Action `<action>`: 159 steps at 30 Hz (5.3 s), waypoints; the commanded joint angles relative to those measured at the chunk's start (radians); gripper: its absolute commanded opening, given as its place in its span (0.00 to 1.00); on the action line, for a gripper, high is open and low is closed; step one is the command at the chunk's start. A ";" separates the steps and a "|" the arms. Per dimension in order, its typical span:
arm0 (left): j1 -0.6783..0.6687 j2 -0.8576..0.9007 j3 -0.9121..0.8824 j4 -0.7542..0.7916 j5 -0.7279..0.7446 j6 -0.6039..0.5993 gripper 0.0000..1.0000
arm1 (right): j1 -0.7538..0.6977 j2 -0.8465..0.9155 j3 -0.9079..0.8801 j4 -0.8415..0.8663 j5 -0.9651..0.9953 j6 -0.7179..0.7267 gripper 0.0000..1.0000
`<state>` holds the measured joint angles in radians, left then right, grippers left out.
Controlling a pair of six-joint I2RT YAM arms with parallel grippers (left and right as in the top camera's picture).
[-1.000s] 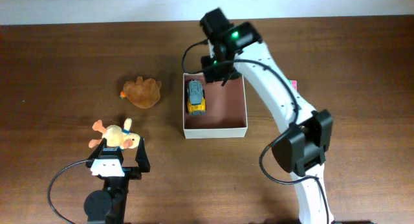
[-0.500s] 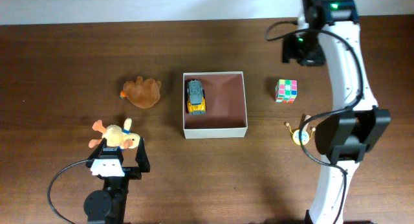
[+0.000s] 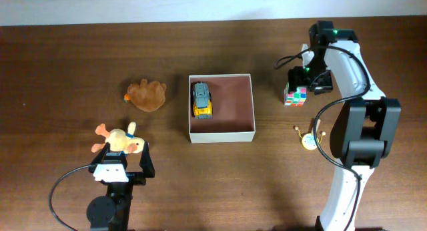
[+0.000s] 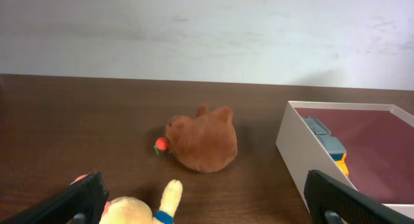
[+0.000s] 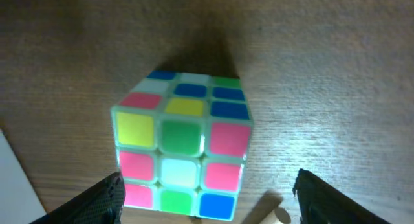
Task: Pack container
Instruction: 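Move the right gripper to the Rubik's cube and grasp it, then carry the Rubik's cube over the box beside the truck, then lower the cube into the box and release it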
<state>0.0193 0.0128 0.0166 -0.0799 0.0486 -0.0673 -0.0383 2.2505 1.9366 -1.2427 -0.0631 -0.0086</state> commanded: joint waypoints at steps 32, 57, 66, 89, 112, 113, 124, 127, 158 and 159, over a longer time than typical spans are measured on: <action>0.004 -0.008 -0.006 0.000 -0.003 0.016 0.99 | 0.031 -0.002 -0.138 0.166 -0.003 -0.021 0.63; 0.004 -0.008 -0.006 0.000 -0.003 0.016 0.99 | 0.031 0.000 -0.137 0.179 0.011 -0.037 0.52; 0.004 -0.008 -0.007 0.000 -0.003 0.016 0.99 | 0.038 0.000 0.176 -0.115 -0.119 -0.097 0.52; 0.004 -0.008 -0.007 0.000 -0.003 0.016 0.99 | 0.406 0.001 0.339 -0.214 -0.262 -0.022 0.52; 0.004 -0.008 -0.007 0.000 -0.003 0.016 0.99 | 0.465 0.001 0.012 0.175 0.129 0.240 0.53; 0.004 -0.008 -0.007 0.000 -0.003 0.016 0.99 | 0.463 0.001 0.012 0.179 0.129 0.231 0.53; 0.004 -0.008 -0.007 0.000 -0.003 0.016 0.99 | 0.463 0.000 0.013 0.185 0.138 0.223 0.75; 0.004 -0.008 -0.007 0.000 -0.003 0.016 0.99 | 0.463 0.000 0.021 0.183 0.112 0.222 0.75; 0.004 -0.008 -0.006 0.000 -0.003 0.016 0.99 | 0.521 0.017 0.208 0.024 -0.077 0.148 0.13; 0.004 -0.008 -0.007 0.000 -0.003 0.016 0.99 | 0.522 0.028 0.206 0.026 -0.077 0.148 0.13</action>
<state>0.0193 0.0128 0.0166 -0.0795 0.0486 -0.0673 0.4744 2.2566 2.1521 -1.2224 -0.1314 0.1375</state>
